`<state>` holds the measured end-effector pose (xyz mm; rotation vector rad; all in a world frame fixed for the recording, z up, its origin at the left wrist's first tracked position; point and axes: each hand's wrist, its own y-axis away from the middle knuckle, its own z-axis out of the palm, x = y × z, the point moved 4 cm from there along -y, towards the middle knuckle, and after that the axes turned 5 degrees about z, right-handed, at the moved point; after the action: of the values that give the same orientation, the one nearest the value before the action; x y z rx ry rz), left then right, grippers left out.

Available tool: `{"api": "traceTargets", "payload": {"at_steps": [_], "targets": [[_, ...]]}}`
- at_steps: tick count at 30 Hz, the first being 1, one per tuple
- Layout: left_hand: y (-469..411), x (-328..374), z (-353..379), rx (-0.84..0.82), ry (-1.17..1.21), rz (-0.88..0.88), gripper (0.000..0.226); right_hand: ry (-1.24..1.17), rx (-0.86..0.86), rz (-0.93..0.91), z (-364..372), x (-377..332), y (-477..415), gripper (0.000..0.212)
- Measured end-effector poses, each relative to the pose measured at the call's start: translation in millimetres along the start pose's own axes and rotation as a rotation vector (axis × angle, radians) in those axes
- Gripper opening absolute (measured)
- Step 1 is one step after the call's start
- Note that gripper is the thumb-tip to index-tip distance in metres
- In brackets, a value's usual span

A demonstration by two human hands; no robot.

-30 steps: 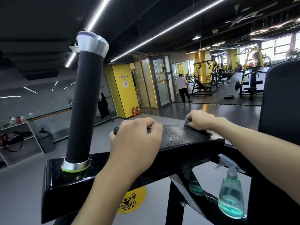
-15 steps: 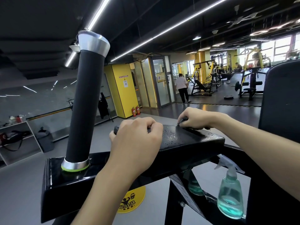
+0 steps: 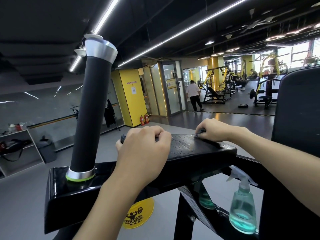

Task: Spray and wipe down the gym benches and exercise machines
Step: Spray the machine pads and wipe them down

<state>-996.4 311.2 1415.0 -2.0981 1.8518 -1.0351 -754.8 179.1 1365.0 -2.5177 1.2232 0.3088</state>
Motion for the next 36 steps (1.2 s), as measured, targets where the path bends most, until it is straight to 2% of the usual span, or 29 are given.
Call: {"api": "traceTargets", "payload": {"at_steps": [3,8,12,15,18,23,28,33,36], "targets": [[1,1,-1,0.000,0.011,0.004,0.049,0.024,-0.002,0.046,1,1,0,0.021],[0,1,-1,0.005,0.007,0.008,0.049,-0.109,-0.052,-0.094,-9,-22,19,0.016],[1,2,-1,0.004,0.013,0.005,0.050,0.027,0.004,0.051,-4,1,13,0.021],[2,2,-1,0.002,0.012,-0.001,0.051,0.013,-0.030,0.000,-7,-12,18,0.020],[2,2,-1,0.005,0.006,-0.003,0.051,-0.102,-0.066,-0.068,-13,-20,28,0.018],[3,3,-2,0.008,0.015,-0.011,0.050,-0.023,-0.018,0.054,-7,6,23,0.019],[3,5,-2,0.008,0.010,-0.012,0.051,-0.148,-0.054,-0.060,-13,-10,39,0.016],[5,6,-3,0.005,0.012,-0.018,0.050,0.000,-0.024,0.081,-10,11,37,0.022],[5,7,-4,0.002,0.009,-0.020,0.049,-0.061,-0.044,-0.016,-16,-7,47,0.019]]}}
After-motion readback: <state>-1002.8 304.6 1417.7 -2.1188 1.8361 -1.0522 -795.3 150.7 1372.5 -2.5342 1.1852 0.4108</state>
